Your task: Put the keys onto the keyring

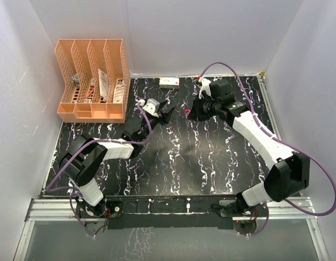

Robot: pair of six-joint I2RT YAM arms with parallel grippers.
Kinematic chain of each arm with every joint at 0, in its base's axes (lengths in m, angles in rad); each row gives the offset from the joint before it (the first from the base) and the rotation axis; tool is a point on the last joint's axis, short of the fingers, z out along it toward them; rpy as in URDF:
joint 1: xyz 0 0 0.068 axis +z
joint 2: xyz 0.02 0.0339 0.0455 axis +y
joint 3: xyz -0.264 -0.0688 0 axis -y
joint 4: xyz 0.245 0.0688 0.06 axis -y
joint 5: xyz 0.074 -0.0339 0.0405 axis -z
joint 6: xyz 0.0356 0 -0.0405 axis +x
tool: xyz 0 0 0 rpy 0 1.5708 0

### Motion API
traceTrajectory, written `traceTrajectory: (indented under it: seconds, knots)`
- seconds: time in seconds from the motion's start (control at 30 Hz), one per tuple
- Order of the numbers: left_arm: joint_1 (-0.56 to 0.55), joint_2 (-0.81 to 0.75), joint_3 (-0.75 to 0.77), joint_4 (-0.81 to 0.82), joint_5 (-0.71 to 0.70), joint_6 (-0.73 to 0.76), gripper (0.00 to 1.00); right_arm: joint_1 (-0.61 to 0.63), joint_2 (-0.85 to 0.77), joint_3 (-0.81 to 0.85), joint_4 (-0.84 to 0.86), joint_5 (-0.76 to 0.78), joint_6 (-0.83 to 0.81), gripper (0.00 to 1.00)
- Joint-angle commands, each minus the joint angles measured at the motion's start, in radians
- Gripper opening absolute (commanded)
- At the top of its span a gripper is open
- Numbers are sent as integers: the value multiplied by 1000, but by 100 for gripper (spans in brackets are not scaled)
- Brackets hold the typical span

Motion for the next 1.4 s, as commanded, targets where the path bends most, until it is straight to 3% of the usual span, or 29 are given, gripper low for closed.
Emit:
traceTrajectory:
  seconds: [0.0, 0.13, 0.33, 0.5, 0.7, 1.37]
  knots:
    - [9, -77, -12, 5, -40, 11, 49, -2, -1, 64, -14, 16, -26, 0]
    - [28, -117, -48, 21, 50, -11, 59, -1, 8, 78, -37, 13, -54, 0]
    - [106, -177, -62, -27, 287, -145, 62, 0, 25, 84, -44, -33, -119, 0]
    - [122, -207, -71, -72, 450, -141, 61, 9, 66, 117, -80, -60, -179, 0]
    - [123, -189, -28, -155, 641, -113, 52, 28, 112, 160, -116, -78, -204, 0]
    - [121, -111, 11, -183, 551, -57, 47, 129, 166, 235, -156, -73, -218, 0]
